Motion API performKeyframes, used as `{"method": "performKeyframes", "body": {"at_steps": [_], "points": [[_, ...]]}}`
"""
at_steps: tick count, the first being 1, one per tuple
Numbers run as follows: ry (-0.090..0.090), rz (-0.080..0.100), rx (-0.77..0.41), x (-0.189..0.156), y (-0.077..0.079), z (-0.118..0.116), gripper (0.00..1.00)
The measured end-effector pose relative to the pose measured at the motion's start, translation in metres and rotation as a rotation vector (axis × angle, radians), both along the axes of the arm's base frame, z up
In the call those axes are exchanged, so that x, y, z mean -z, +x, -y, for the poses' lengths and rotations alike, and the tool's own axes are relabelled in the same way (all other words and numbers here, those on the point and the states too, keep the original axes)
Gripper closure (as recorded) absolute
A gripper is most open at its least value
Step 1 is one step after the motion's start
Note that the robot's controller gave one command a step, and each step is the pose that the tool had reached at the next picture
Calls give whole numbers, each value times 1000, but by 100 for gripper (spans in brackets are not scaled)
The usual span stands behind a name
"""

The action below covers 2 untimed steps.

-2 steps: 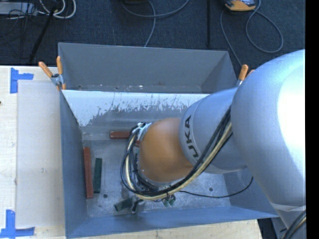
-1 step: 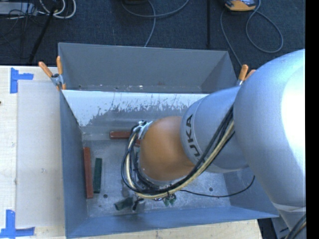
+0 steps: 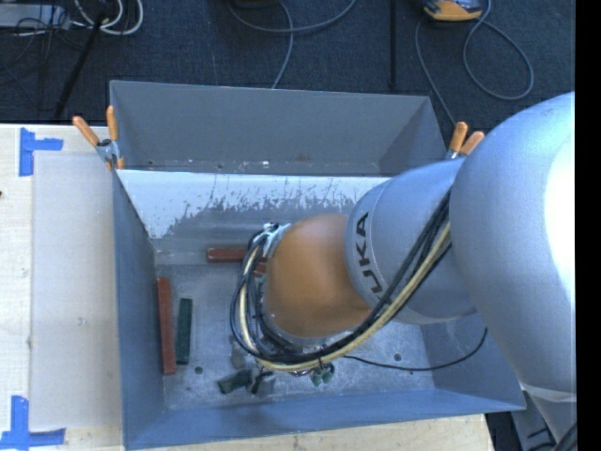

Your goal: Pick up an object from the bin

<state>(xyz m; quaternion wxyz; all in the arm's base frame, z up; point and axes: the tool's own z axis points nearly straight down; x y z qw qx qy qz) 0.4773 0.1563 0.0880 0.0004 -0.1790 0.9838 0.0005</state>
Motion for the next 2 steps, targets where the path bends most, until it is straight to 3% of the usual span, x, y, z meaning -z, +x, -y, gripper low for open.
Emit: {"method": "performKeyframes", "body": {"at_steps": [1, 2], "points": [[0, 0, 5, -9, 1, 0, 100], [0, 3, 10, -58, 1, -1, 100]]}}
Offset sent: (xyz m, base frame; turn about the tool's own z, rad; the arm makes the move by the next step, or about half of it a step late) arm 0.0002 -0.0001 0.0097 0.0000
